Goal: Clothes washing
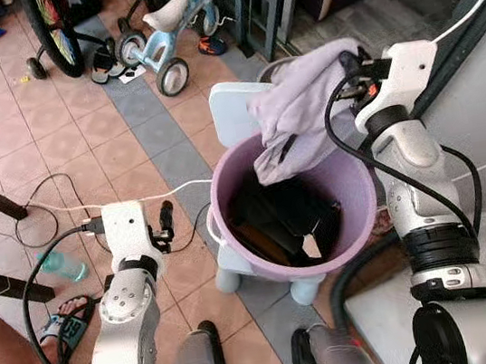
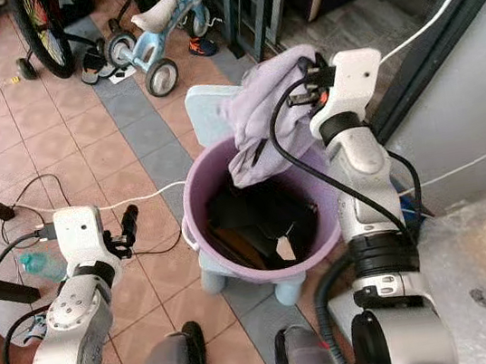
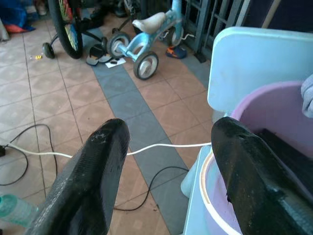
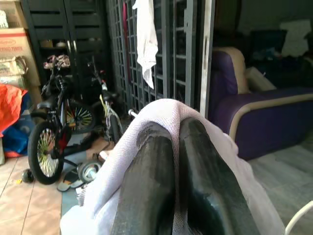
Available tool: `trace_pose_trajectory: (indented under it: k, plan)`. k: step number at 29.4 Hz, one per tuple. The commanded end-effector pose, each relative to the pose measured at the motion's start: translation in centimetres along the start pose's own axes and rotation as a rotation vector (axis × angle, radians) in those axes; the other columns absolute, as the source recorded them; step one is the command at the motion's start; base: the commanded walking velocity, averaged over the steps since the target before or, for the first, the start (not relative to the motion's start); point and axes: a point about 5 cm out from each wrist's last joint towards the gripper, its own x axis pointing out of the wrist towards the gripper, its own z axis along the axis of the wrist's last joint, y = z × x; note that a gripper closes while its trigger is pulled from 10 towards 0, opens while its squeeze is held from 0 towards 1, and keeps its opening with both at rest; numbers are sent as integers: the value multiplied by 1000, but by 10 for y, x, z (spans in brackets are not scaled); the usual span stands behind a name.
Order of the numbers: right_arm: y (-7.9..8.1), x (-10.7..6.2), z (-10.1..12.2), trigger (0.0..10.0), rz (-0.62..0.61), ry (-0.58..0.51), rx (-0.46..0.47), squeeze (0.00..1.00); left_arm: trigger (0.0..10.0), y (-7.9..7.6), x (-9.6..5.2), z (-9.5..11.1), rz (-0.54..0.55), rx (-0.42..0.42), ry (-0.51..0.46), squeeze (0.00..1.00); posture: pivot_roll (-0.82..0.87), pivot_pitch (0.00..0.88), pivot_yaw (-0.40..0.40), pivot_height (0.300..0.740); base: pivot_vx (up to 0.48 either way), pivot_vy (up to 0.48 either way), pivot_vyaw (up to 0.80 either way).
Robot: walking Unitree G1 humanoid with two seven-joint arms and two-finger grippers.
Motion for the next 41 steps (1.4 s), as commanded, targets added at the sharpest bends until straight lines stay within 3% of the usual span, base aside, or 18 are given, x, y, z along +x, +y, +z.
trace_pose_trajectory:
  k: [1,7,8,9,17,28,34,39,41]
  plan:
    - [-1,-3,24,0,-16,-92,-51,0,10000,-3,5,-3,3,12,-5,0,-43,6,9,740,0,0,0]
    - [3,-14,27,0,-29,-69,-87,0,10000,-13,20,0,-26,-2,-37,0,-78,0,19,740,0,0,0]
    - [3,-15,26,7255,-31,-63,-87,0,10000,-14,20,0,-29,-4,-39,0,-81,0,20,740,0,0,0]
    - [2,-17,25,10000,-40,-51,-86,0,10000,-17,22,0,-34,-6,-41,0,-84,0,22,740,0,0,0]
    - [5,-21,22,10000,-59,-22,-83,0,10000,-26,29,0,-74,-12,-48,0,-111,0,45,740,-36,0,-728]
    - [13,-30,15,10000,-38,31,-79,0,10000,-26,27,-6,-81,-6,-48,0,-111,0,45,740,-346,0,-768]
    - [15,-29,16,10000,-38,32,-88,0,10000,-23,28,-4,-80,-19,-64,0,-107,0,45,740,-204,0,-156]
    - [13,-25,23,10000,-61,-4,-188,0,10000,-22,28,-2,-102,-27,-75,0,-109,0,45,740,0,0,-800]
    - [5,-22,34,10000,-121,-60,-242,0,10000,-23,28,0,-121,-37,-81,0,-111,0,45,740,0,0,-800]
